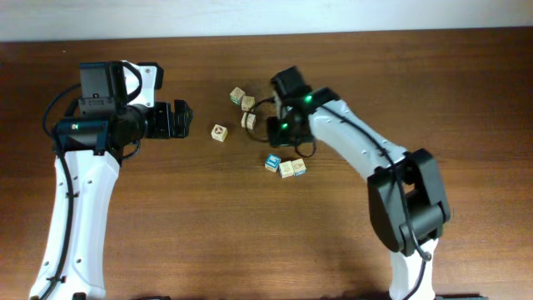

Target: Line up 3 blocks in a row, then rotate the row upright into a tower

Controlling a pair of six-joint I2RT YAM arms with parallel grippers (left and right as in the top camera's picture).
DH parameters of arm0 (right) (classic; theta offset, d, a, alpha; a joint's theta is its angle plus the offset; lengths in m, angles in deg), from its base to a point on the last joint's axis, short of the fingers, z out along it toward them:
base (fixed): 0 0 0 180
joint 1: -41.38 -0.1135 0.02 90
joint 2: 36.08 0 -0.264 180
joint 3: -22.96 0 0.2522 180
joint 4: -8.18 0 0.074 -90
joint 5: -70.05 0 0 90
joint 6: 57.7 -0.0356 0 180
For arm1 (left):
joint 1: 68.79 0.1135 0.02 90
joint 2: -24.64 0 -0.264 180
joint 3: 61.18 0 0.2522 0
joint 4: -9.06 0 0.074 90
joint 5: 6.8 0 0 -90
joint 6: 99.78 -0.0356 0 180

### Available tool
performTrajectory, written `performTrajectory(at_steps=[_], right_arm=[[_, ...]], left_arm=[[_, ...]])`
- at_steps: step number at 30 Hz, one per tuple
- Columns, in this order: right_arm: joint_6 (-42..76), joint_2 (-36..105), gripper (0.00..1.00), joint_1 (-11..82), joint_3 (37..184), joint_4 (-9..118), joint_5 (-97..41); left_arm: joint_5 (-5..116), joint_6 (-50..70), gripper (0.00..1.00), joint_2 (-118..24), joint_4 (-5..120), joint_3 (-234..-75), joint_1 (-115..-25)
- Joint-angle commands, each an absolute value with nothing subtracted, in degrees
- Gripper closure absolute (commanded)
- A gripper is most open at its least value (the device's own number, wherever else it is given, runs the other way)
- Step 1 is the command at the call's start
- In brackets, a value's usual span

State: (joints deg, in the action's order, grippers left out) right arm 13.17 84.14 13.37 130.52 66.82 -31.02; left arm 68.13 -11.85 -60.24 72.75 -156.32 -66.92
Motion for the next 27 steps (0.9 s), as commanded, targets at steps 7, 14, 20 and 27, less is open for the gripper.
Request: performTrajectory(at_steps=[7, 14, 20, 27], right_arm=[[15.68, 88.10, 0.88, 10.20, 130.43, 67.13, -29.86], [29.69, 88.10, 0.91, 10.16, 130.26, 72.59, -36.22], [39.53, 88.05, 0.91, 10.16, 130.28, 77.10, -37.78], [35.83, 86.26, 0.90, 10.34, 142.58, 90.89, -37.38]], left_arm=[[66.87, -11.50, 0.01, -60.33, 70.87, -157.40, -67.03], [67.11, -11.50, 0.01, -60.35, 70.85, -157.40, -67.03], [67.08, -11.50, 0.01, -60.33, 70.85, -157.40, -67.03], [67.08, -11.50, 0.01, -60.39, 70.85, -157.40, -67.03]])
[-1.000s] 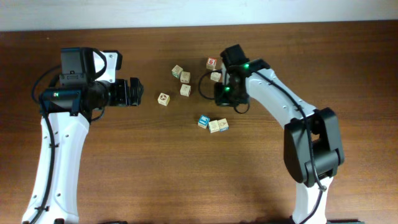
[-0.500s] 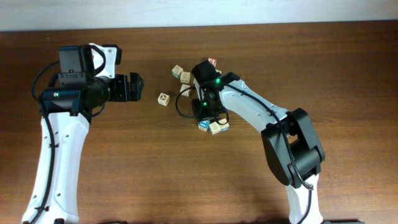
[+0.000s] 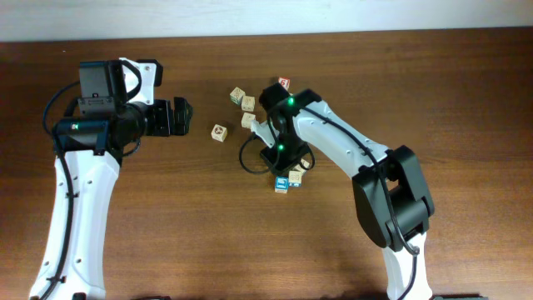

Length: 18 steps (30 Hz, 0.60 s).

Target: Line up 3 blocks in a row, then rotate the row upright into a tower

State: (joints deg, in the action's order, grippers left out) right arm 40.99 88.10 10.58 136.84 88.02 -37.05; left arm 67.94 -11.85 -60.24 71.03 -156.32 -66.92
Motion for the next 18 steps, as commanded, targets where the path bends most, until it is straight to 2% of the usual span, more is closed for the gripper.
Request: performTrajectory(at_steps=[1, 2, 3, 5, 11, 18], right_arm=[[31.40, 84.43, 0.90, 10.31, 144.33, 92.94, -35.98], [26.00, 82.81, 0.91, 10.31, 144.05, 94.25, -33.36], [18.61, 82.65, 0.96, 10.31, 143.85, 97.07, -27.83], [8.77, 82.65, 0.96, 10.34, 138.80, 98.86, -21.60], [8.45, 82.65, 0.96, 10.16, 125.60, 91.87, -27.31], [9.28, 82.68, 0.96, 9.37, 121.25, 80.42, -29.40]], left_arm=[[67.06, -11.47, 0.01, -60.50, 70.87, -157.40, -67.03], [67.04, -11.47, 0.01, -60.76, 70.89, -157.40, -67.05], [67.04, -11.47, 0.01, -61.00, 70.92, -157.40, -67.05], [67.06, -11.47, 0.01, -61.68, 70.87, -157.40, -67.05], [67.06, -11.47, 0.01, -62.58, 70.85, -157.40, -67.03], [67.06, -11.47, 0.01, -62.58, 70.85, -157.40, -67.03]])
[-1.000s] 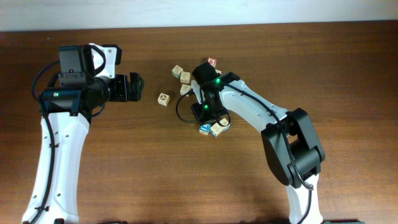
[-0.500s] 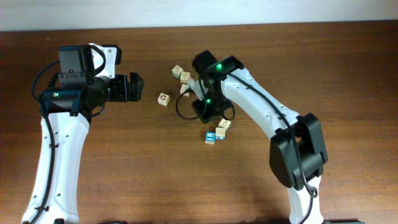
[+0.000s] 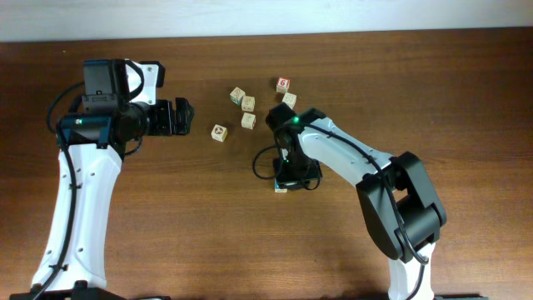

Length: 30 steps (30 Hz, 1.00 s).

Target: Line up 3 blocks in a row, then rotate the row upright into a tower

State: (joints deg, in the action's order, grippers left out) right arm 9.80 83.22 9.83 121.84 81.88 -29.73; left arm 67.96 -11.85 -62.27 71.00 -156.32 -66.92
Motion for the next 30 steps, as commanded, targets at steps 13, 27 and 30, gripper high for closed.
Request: performTrajectory(at_steps=[13, 27, 30], right_arm=[[-0.19, 82.68, 0.96, 12.43, 121.25, 71.85, -18.96], [5.56, 84.43, 0.91, 0.98, 126.13, 75.59, -26.80], [4.18, 84.45, 0.92, 4.13, 125.99, 78.76, -21.97]], left_arm=[[67.04, -11.47, 0.01, -62.58, 70.87, -157.40, -67.05], [67.96, -11.43, 0.01, -62.58, 69.91, -157.40, -66.98], [67.94, -11.45, 0.01, -62.58, 70.00, -157.40, -66.98]])
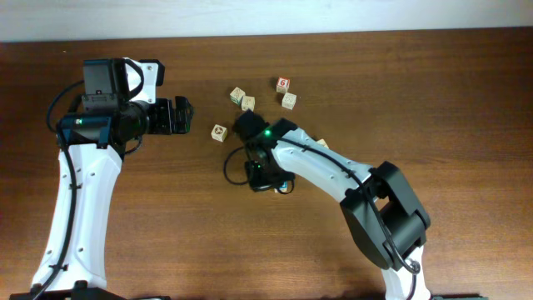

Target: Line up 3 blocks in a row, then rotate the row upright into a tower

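Note:
Several small wooden letter blocks lie on the brown table [166,225]. Two pale ones [242,98] sit together at the back, a red-faced one [284,84] and a pale one [288,101] to their right. One block [218,132] lies alone at centre left. My right gripper [261,176] points down at the table centre, and a bit of a blue-and-pale block [286,186] shows at its right side. Whether its jaws hold anything is hidden by the wrist. A pale block corner [321,145] peeks out behind the right arm. My left gripper [180,117] hovers left of the lone block, open and empty.
The right arm [333,171] stretches diagonally from the lower right across the table centre and covers part of the block area. The left arm [79,208] runs along the left side. A white wall edge [266,17] borders the table at the back.
My right gripper has shifted left, from about the middle of the low block cluster to its left side. Only a sliver of the blue block shows beside it. The left arm has not moved.
At first my right gripper was near the back blocks, with a blue block and two pale ones lying free below it. Then it stood over that low cluster, and the blue block lay slightly lower. Later it sat on the cluster; now it is left of it.

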Controlling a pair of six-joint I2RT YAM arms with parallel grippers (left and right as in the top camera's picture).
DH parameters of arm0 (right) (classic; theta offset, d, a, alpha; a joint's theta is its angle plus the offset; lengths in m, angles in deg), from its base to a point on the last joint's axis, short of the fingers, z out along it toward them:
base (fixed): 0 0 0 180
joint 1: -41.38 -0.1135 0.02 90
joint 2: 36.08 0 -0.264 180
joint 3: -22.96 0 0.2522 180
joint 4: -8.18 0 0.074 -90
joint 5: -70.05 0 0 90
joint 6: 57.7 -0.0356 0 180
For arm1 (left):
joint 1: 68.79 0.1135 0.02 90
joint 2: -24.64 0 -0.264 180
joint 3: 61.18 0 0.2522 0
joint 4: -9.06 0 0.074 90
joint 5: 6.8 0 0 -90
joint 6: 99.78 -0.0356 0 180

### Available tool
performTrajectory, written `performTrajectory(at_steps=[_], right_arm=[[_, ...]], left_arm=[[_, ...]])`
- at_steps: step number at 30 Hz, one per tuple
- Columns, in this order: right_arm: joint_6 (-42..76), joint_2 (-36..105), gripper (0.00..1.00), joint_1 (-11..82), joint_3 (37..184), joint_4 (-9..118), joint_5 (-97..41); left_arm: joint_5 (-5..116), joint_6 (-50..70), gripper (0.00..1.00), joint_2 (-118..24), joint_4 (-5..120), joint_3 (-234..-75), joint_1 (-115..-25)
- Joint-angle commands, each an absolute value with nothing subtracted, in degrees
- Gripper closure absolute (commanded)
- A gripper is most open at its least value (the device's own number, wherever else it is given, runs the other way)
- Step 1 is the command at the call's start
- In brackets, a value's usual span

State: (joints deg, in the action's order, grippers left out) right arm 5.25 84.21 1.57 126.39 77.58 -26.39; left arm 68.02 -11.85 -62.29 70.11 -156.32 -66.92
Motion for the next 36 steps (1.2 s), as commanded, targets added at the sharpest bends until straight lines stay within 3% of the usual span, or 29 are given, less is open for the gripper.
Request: performTrajectory(at_steps=[1, 6, 12, 17, 24, 30, 33, 36], right_arm=[[4.62, 84.82, 0.92, 5.81, 125.95, 79.24, -21.73], [16.31, 85.54, 0.95, 11.73, 126.15, 73.31, -22.80], [18.35, 80.67, 0.96, 10.53, 128.46, 89.12, -33.38], [17.25, 81.74, 0.96, 10.40, 118.58, 83.30, -30.80], [18.59, 81.74, 0.95, 15.21, 118.58, 71.54, -25.47], [19.31, 80.23, 0.96, 16.15, 123.74, 71.78, -27.61], [16.88, 78.63, 0.96, 22.51, 130.02, 75.57, -22.17], [24.75, 81.85, 0.96, 30.77, 129.93, 74.41, -23.07]], left_arm=[[67.94, -11.43, 0.01, -62.58, 70.00, -157.40, -66.98], [67.94, -11.45, 0.01, -62.58, 70.00, -157.40, -66.98], [67.94, -11.45, 0.01, -62.58, 70.00, -157.40, -66.98], [67.94, -11.45, 0.01, -62.58, 70.02, -157.40, -66.98], [67.94, -11.45, 0.01, -62.58, 70.04, -157.40, -66.98], [67.94, -11.47, 0.01, -62.58, 70.02, -157.40, -66.98], [67.96, -11.47, 0.01, -62.58, 70.02, -157.40, -66.98], [67.94, -11.47, 0.01, -62.58, 70.00, -157.40, -66.98]])
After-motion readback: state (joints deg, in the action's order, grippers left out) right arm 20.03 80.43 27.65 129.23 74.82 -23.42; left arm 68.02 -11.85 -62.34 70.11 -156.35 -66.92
